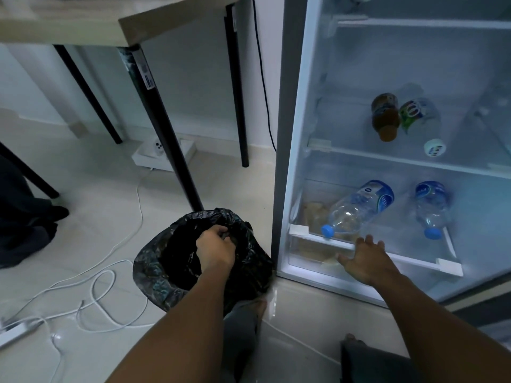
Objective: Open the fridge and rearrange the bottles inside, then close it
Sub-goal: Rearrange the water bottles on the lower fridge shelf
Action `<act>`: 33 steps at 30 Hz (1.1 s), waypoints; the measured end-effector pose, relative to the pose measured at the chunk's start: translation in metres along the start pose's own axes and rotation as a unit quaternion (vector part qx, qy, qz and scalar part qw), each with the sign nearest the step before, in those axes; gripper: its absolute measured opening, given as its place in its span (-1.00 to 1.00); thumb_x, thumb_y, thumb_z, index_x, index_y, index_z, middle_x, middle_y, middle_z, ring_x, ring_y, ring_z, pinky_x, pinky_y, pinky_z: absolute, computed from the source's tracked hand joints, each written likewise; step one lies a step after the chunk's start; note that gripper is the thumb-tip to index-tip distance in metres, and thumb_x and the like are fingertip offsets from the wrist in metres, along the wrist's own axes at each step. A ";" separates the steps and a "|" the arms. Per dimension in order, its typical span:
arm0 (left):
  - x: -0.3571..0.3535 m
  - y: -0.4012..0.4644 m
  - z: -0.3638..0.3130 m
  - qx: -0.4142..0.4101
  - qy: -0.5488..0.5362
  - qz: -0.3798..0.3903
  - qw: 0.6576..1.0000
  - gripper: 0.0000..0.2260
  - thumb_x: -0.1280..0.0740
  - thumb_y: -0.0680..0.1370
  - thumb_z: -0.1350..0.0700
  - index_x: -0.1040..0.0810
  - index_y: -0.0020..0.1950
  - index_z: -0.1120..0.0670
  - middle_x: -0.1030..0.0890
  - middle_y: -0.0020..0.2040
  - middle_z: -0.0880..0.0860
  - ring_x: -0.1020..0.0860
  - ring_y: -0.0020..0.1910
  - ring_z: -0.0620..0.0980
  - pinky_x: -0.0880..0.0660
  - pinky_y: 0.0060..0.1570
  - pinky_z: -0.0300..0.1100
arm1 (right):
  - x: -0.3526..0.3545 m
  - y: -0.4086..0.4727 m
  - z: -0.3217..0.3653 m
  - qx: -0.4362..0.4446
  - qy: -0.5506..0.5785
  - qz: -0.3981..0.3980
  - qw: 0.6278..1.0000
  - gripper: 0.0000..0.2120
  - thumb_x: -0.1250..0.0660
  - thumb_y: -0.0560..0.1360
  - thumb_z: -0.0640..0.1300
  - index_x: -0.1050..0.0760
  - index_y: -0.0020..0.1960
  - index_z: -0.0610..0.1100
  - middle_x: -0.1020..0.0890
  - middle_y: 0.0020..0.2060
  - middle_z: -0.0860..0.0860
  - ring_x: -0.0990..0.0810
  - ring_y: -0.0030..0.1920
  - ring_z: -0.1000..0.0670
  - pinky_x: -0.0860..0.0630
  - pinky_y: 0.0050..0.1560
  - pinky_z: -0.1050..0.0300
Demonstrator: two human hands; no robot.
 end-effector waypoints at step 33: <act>-0.147 -0.105 -0.162 -0.247 0.060 0.206 0.945 -0.71 -0.34 0.53 0.04 -0.53 0.20 0.14 -0.59 0.14 0.14 -0.56 0.12 0.15 -0.51 0.12 -0.03 | 0.005 -0.013 -0.016 0.039 0.104 0.037 0.993 -0.40 -0.26 0.59 0.06 -0.19 0.55 -0.12 -0.32 0.50 -0.12 -0.25 0.50 -0.19 -0.30 0.45 -0.02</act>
Point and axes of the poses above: each hand's wrist, its own y-axis towards the middle knuckle, its own x-axis out of the back of the hand, z = x × y, the point moved 10 cm from there along y, towards the middle knuckle
